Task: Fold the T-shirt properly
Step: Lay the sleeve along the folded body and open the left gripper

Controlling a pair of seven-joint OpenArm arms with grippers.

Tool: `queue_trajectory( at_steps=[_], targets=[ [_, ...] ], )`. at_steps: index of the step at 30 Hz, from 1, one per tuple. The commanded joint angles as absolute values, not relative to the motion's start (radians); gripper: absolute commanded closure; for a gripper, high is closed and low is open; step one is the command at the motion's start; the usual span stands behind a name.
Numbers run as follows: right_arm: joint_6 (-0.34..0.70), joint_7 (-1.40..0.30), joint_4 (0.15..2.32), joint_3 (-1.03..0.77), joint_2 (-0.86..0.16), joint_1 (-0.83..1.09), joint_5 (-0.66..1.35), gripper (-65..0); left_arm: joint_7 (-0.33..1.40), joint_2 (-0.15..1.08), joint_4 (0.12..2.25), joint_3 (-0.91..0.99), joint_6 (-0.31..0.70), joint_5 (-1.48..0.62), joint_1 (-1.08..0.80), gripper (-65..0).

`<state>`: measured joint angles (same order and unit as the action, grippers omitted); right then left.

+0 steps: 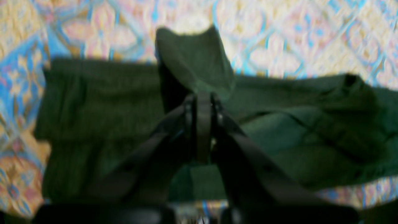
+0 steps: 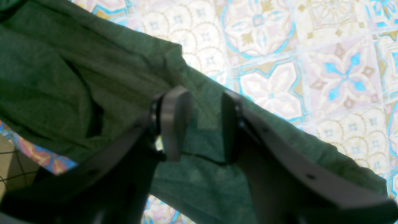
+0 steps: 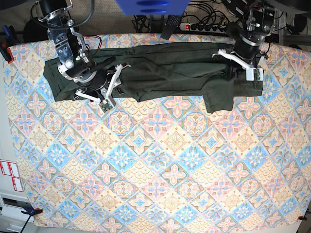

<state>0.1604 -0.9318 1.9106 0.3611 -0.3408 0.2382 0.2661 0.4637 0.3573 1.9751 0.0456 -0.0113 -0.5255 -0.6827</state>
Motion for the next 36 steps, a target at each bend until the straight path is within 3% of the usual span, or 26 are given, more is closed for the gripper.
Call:
queue_trajectory(
  at_steps=[1,6,7,15,17,27,36],
  targets=[
    [0.16,-0.914,1.928,0.36,-0.346,0.231,0.271,-19.6,0.441,0.364,1.991,0.045,-0.008,-0.522,-0.697,0.0],
    [0.16,-0.914,1.928,0.394,-0.346,0.231,0.271,-19.6,0.464,0.36,1.962,0.042,-0.008,-0.47,-0.693,0.0],
    [0.16,-0.914,1.928,0.401,-0.346,0.231,0.271,-19.6,0.501,0.36,1.963,0.044,-0.008,-0.464,-0.691,-2.4],
    [0.16,-0.914,1.929,0.41,-0.346,0.231,0.271,-19.6,0.707,0.36,1.994,0.082,-0.008,-0.463,-0.599,-37.9],
    [0.16,-0.914,1.929,0.41,-0.346,0.231,0.271,-19.6,0.71,0.36,1.989,0.11,-0.008,-0.463,-0.567,-41.4],
    [0.16,-0.914,1.929,0.41,-0.346,0.231,0.271,-19.6,0.783,0.36,1.741,0.111,-0.004,-0.464,-0.294,-41.5],
    [0.16,-0.914,1.929,0.41,-0.346,0.231,0.271,-19.6,0.78,0.358,1.557,0.058,-0.004,-0.464,-0.163,-41.5]
  ],
)
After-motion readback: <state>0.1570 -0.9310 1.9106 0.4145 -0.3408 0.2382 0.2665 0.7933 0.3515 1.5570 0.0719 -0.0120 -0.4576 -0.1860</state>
